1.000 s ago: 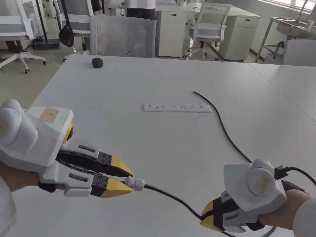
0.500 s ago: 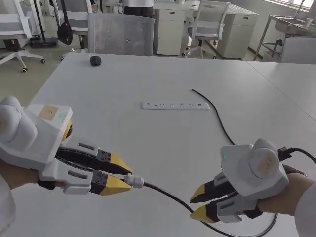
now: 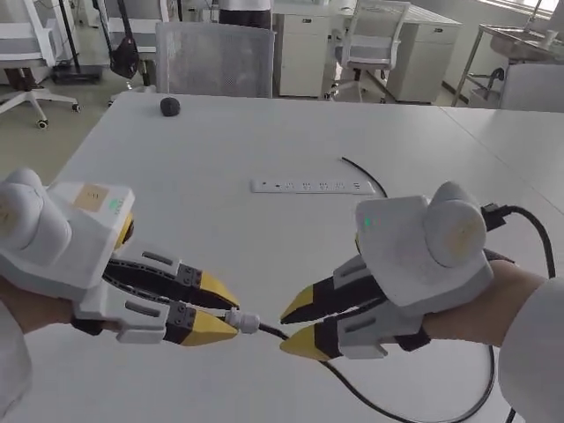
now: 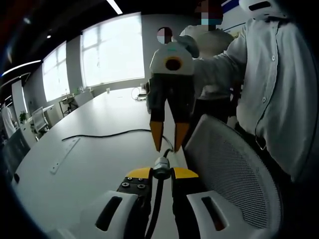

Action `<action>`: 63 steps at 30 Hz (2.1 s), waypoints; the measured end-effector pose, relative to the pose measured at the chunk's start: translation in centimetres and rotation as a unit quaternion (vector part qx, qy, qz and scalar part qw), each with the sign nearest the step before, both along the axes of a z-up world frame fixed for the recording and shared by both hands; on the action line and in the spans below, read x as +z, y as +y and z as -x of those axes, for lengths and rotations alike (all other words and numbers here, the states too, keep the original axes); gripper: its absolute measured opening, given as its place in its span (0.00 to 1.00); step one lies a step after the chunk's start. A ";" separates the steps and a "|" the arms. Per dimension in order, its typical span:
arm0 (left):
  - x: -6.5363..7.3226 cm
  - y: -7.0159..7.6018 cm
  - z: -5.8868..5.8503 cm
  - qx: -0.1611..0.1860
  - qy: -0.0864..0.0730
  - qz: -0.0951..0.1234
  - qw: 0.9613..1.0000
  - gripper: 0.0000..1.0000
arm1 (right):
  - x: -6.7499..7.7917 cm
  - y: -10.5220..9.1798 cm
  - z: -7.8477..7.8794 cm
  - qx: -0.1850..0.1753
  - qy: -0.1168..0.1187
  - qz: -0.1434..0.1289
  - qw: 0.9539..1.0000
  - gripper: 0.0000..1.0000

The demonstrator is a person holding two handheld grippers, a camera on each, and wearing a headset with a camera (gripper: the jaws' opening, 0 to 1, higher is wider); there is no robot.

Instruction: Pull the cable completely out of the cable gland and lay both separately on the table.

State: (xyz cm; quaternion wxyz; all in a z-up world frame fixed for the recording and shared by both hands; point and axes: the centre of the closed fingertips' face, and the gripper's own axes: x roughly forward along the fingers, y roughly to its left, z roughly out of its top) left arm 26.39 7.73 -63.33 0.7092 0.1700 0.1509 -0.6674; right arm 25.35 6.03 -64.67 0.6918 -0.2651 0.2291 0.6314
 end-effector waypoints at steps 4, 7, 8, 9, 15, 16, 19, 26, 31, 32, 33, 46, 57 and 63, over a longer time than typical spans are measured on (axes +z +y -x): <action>0.1 -0.1 0.0 -0.001 0.000 0.001 1.000 0.14 | 0.2 0.7 -0.3 0.001 -0.007 0.004 1.000 0.09; 0.2 -0.2 0.0 -0.002 -0.001 0.001 1.000 0.14 | 0.2 0.9 -0.4 0.004 -0.012 0.008 1.000 0.08; 0.2 -0.2 0.0 -0.003 -0.002 0.001 1.000 0.14 | 0.1 1.0 -0.4 0.004 -0.014 0.010 1.000 0.08; 0.3 -0.3 0.0 -0.003 -0.001 0.001 1.000 0.14 | 0.1 1.0 -0.5 0.004 -0.015 0.012 1.000 0.07; 0.4 -0.5 0.0 -0.006 -0.006 -0.002 1.000 0.14 | -0.5 0.9 -0.5 0.013 -0.026 0.029 0.999 0.01; 0.4 -0.5 0.0 -0.006 -0.006 -0.003 1.000 0.14 | -0.5 0.9 -0.5 0.011 -0.025 0.030 0.999 0.00; 0.4 -0.5 0.0 -0.005 -0.006 -0.002 1.000 0.14 | -0.5 0.8 -0.7 0.008 -0.033 0.032 0.999 0.00; 0.4 0.0 -0.2 0.002 -0.007 -0.001 1.000 0.14 | -1.1 0.2 -0.9 0.005 -0.033 0.035 0.999 0.00; 0.1 0.3 -0.2 0.005 -0.005 -0.003 1.000 0.14 | -2.3 -0.7 -0.9 0.004 -0.032 0.048 0.998 0.00; 0.0 0.3 -0.2 0.006 -0.004 -0.003 1.000 0.14 | -2.7 -1.0 -0.9 0.003 -0.032 0.052 0.998 0.00; 0.0 0.3 -0.2 0.006 -0.004 -0.003 1.000 0.14 | -2.9 -1.1 -0.9 0.003 -0.032 0.053 0.998 0.00; -0.2 0.8 -0.7 0.015 -0.003 0.000 1.000 0.14 | -7.7 -5.4 -1.6 -0.024 -0.009 0.099 0.995 0.00; -0.3 1.0 -0.8 0.020 -0.002 -0.001 1.000 0.15 | -10.3 -7.3 -2.2 -0.039 0.002 0.120 0.992 0.00; -0.2 1.3 -0.9 0.024 -0.003 0.000 1.000 0.15 | -11.5 -8.0 -2.4 -0.044 0.009 0.132 0.990 0.00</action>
